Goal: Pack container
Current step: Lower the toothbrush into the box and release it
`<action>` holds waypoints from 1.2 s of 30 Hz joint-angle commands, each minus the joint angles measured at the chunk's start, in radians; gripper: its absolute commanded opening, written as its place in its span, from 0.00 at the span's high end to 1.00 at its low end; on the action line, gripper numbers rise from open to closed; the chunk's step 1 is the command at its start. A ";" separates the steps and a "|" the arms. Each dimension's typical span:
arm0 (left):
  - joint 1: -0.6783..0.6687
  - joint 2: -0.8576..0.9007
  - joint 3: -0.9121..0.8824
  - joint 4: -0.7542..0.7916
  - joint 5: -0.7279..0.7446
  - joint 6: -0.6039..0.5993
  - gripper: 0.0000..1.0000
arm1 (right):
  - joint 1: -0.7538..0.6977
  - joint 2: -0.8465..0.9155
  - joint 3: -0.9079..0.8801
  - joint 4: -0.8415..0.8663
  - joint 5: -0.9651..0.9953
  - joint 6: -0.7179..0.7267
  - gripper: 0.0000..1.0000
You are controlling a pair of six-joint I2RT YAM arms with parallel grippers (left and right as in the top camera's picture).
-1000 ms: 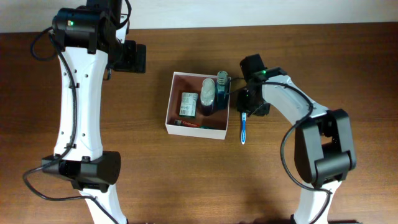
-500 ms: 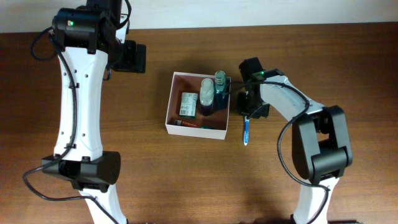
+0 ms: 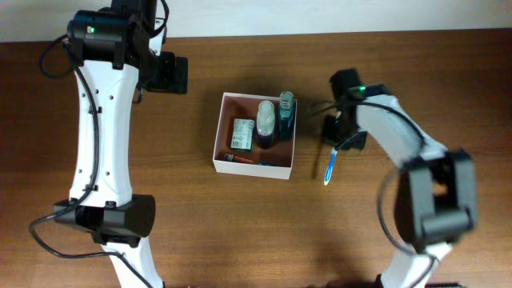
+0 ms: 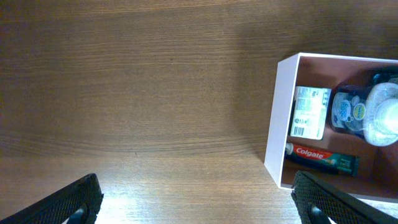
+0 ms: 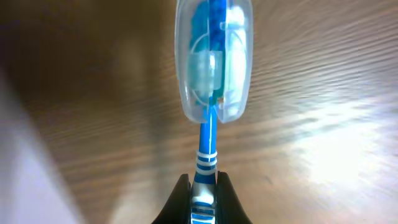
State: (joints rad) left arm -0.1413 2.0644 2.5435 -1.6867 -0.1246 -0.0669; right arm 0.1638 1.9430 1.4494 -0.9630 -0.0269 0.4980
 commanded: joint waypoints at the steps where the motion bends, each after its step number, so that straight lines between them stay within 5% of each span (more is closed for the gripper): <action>1: 0.002 -0.010 0.010 -0.001 -0.007 0.016 0.01 | 0.051 -0.251 0.009 0.003 -0.015 -0.002 0.96; 9: 0.002 -0.010 0.010 -0.001 -0.007 0.016 0.01 | 0.350 -0.463 0.009 0.098 -0.014 -0.470 0.96; 15: 0.002 -0.010 0.010 -0.001 -0.007 0.016 0.01 | 0.542 -0.340 0.008 0.134 0.005 -0.956 0.96; 19: 0.002 -0.010 0.010 -0.001 -0.007 0.016 0.01 | 0.556 -0.225 0.008 0.208 0.119 -1.099 0.96; 25: 0.002 -0.010 0.010 -0.001 -0.007 0.016 0.01 | 0.536 -0.113 0.008 0.302 0.118 -1.157 0.96; 30: 0.002 -0.010 0.010 -0.001 -0.007 0.016 0.01 | 0.547 -0.133 0.031 0.294 0.118 -1.061 0.41; 36: 0.002 -0.010 0.010 -0.001 -0.007 0.016 0.01 | 0.529 -0.346 0.115 0.154 0.122 -0.723 0.50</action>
State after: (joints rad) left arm -0.1413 2.0644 2.5435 -1.6867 -0.1246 -0.0669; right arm 0.7082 1.7672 1.5009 -0.7834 0.0830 -0.4232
